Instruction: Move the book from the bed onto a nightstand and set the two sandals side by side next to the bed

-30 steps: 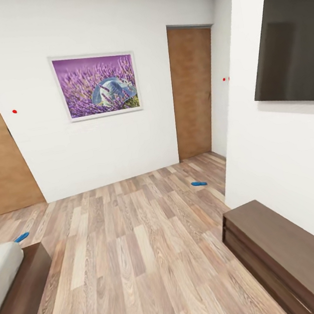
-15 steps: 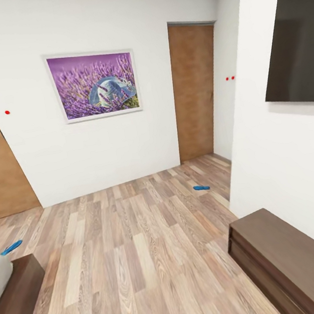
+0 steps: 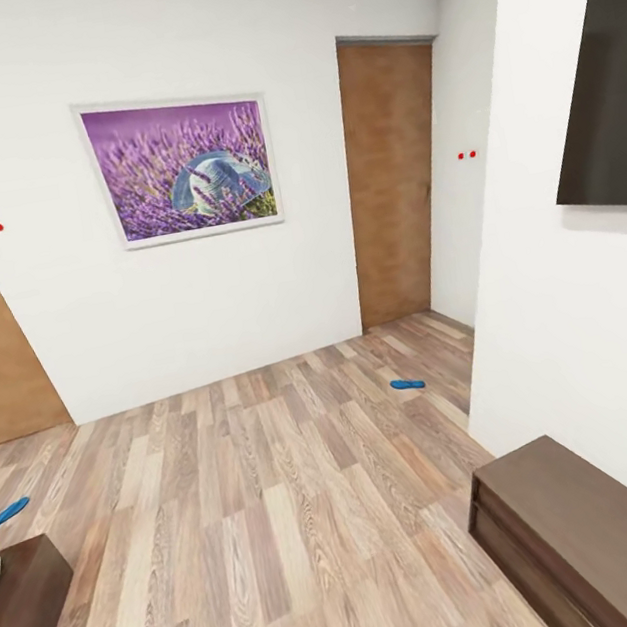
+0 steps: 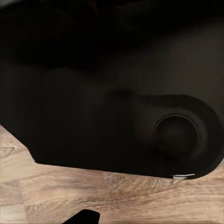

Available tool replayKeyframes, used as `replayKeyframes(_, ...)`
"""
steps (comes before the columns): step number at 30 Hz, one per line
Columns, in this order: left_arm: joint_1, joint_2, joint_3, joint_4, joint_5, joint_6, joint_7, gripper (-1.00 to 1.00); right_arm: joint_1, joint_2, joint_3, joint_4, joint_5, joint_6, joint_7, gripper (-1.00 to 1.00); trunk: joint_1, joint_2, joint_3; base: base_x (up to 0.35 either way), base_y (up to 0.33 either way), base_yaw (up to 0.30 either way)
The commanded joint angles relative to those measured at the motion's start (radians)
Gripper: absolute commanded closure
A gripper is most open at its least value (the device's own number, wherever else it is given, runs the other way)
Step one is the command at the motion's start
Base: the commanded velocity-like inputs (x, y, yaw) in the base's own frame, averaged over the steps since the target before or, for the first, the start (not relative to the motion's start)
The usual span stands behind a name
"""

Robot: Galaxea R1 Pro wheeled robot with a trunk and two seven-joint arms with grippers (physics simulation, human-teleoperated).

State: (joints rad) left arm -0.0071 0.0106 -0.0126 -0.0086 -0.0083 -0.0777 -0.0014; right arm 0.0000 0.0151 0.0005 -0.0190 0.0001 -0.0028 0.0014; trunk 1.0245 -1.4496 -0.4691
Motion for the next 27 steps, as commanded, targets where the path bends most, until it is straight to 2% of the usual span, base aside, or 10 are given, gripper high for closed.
replayKeyframes(1,-0.001,0.0,-0.001,0.001,-0.001,-0.004,0.0,-1.0,0.0,0.0,0.0,-0.001,0.0,0.0,0.0,-1.0,0.001,0.0,-0.001,0.315,0.0,0.0)
replayKeyframes(11,-0.001,0.0,-0.001,0.001,-0.001,-0.004,0.0,-1.0,0.0,0.0,-0.002,-0.001,0.0,0.0,0.0,-1.0,0.001,0.0,-0.001,0.315,0.019,0.0)
replayKeyframes(27,-0.001,0.0,-0.001,0.001,-0.001,-0.005,0.0,-1.0,0.0,0.0,-0.002,-0.001,-0.001,0.0,0.0,-1.0,0.001,0.0,-0.001,0.315,0.086,0.0)
